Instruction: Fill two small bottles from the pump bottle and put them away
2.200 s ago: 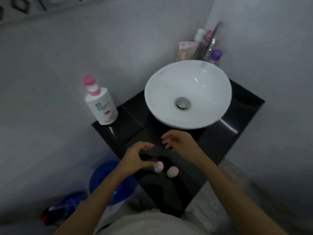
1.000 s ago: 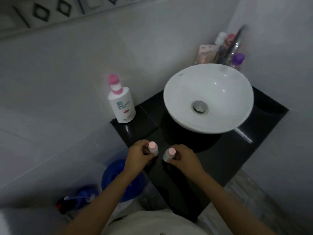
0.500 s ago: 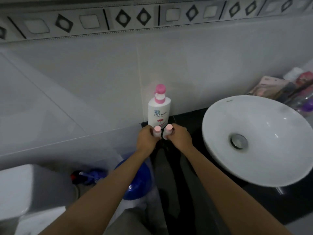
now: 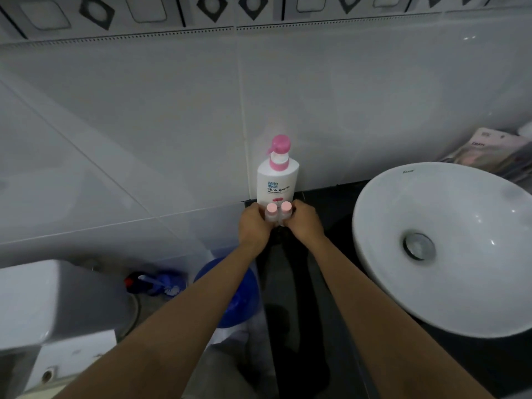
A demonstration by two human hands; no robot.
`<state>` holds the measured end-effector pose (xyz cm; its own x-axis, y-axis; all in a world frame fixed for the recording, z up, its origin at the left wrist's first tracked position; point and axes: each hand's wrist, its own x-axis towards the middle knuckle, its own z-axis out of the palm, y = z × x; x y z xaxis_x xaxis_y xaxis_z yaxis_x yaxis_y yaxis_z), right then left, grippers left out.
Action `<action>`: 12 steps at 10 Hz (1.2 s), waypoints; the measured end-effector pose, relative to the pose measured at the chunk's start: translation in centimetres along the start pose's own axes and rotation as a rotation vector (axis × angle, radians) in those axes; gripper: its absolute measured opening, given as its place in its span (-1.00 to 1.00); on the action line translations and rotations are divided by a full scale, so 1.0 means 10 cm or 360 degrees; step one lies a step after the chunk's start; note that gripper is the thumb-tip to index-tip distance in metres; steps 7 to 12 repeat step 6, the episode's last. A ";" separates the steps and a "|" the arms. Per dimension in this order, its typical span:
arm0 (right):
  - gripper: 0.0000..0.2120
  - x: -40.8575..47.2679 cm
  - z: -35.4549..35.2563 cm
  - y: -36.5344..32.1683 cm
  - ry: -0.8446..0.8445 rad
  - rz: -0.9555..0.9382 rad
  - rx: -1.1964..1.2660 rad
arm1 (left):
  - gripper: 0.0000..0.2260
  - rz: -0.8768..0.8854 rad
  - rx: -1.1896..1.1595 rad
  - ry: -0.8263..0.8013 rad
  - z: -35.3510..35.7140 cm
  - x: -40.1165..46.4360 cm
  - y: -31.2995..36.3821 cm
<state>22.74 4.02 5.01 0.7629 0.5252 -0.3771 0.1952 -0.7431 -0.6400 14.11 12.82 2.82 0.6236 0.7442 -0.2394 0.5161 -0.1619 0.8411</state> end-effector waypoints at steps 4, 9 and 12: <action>-0.71 -0.01 -0.07 0.00 -0.0026 0.0078 -0.0014 | -0.68 -0.0043 -0.0036 -0.0101 -0.01 0.05 -0.13; -0.58 -0.08 -0.05 0.09 -0.0031 0.0120 0.0029 | -0.61 -0.0079 -0.0003 -0.0123 -0.05 0.00 -0.29; -0.58 -0.08 -0.05 0.09 -0.0031 0.0120 0.0029 | -0.61 -0.0079 -0.0003 -0.0123 -0.05 0.00 -0.29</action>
